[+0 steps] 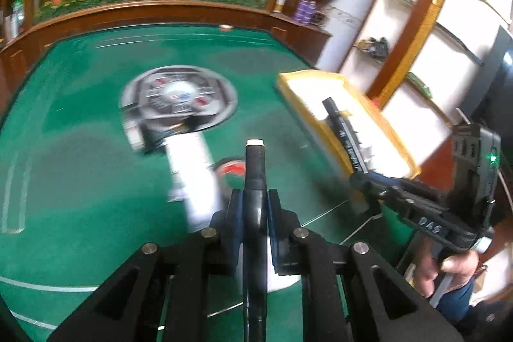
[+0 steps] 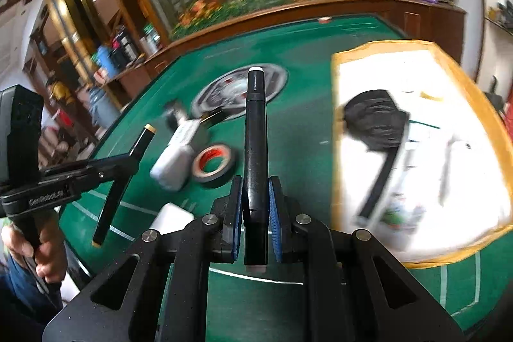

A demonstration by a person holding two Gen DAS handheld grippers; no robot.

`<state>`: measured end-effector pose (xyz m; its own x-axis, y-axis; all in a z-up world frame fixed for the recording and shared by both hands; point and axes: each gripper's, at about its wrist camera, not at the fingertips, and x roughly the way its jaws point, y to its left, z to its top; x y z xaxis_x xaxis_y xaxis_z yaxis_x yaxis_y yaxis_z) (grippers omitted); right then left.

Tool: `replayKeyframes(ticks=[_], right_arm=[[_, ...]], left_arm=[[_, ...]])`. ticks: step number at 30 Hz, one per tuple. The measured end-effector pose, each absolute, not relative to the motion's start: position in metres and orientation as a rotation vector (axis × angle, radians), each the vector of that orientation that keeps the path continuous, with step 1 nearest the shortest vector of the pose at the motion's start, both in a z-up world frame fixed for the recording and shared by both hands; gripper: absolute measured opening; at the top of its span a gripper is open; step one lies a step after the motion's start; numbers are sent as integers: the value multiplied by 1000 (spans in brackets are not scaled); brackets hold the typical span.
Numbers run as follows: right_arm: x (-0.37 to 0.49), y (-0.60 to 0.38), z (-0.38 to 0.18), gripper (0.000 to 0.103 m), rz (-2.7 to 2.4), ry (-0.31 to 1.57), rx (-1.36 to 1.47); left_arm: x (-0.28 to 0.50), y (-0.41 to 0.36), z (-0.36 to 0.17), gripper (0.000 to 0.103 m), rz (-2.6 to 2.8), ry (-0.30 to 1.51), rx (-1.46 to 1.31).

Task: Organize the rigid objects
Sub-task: 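Carry the marker with the left tool while the right tool carries its marker to the tray, then open the left tool to drop the marker while the right tool releases its marker in the tray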

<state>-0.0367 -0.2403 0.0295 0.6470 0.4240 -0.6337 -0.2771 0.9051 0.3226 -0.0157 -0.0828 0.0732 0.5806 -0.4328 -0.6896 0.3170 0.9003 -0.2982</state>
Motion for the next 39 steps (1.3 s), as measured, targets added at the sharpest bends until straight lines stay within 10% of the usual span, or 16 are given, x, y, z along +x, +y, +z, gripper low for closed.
replayKeyframes(ticks=[15,39], right_arm=[[-17,-357,27,14,20,750,254],[-18,-372,25,29,-15,754,251]], left_arm=[[57,-242,58,14,-657,924,-178],[65,-264,48,18,-638,959,-174]])
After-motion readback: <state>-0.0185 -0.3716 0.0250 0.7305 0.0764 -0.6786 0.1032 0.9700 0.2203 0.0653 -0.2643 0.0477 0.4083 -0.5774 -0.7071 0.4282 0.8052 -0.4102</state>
